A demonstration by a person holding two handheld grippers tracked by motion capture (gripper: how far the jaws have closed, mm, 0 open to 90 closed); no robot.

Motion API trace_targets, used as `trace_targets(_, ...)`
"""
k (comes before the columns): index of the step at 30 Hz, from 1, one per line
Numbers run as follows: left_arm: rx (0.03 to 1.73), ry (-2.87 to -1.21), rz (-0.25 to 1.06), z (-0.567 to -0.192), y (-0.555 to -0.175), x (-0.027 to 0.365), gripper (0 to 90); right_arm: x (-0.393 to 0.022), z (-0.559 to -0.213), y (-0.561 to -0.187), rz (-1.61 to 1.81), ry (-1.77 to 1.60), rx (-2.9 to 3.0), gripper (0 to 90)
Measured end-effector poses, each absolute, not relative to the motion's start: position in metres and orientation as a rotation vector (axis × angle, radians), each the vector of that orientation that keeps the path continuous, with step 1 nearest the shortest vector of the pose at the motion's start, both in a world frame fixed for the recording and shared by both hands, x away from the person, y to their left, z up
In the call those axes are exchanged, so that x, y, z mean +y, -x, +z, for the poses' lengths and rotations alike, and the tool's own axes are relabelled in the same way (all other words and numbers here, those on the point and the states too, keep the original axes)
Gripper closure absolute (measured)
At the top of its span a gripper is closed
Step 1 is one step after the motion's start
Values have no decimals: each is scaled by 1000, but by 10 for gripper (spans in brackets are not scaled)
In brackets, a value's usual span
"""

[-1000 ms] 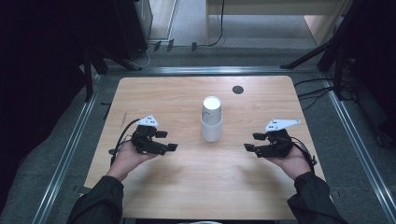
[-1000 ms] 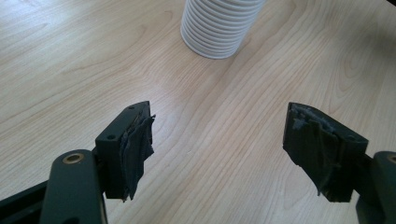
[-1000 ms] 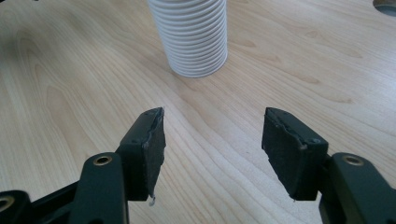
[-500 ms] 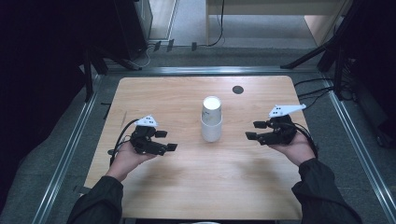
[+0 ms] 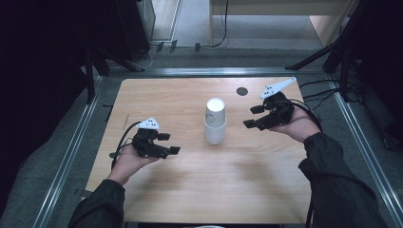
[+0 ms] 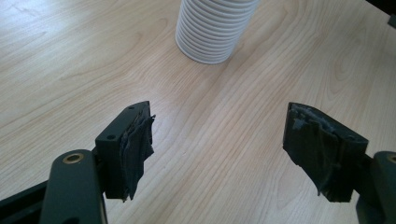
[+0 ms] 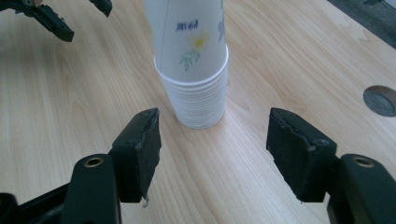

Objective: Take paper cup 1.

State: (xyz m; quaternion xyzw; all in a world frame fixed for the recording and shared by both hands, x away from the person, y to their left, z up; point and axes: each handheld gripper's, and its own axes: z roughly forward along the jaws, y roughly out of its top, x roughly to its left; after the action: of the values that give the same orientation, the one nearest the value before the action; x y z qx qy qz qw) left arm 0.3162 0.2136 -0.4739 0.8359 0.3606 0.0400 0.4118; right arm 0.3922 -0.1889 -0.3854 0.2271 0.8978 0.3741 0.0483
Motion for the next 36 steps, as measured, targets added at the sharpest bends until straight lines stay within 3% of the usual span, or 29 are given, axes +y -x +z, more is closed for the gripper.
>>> trace_targets(19,900,-2099,94,-473,-317,215,241,-132,-348,-426,875,-493,2898,296)
trace_targets(36,897,-2091,92,-472,-317,216,241,-80,-355,-440,717,-387,2996,258)
